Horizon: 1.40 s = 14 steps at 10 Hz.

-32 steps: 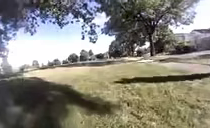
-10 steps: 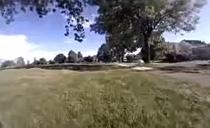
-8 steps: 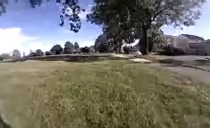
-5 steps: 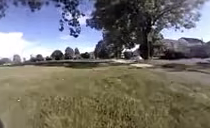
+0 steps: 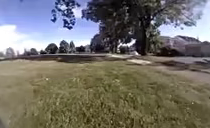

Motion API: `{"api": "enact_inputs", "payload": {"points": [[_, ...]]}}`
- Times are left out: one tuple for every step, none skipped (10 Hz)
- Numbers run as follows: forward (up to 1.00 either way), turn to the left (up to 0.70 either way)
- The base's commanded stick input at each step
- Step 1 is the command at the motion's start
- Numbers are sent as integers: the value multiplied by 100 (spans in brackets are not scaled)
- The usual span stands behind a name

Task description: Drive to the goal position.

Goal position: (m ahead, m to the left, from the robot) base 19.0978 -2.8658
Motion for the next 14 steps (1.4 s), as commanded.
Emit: {"api": "enact_inputs", "payload": {"points": [[100,0],[100,0],[100,0],[100,0],[100,0],[100,0],[100,0],[100,-3],[100,-25],[100,-32],[100,-32],[100,-32],[100,-32],[100,-32]]}}
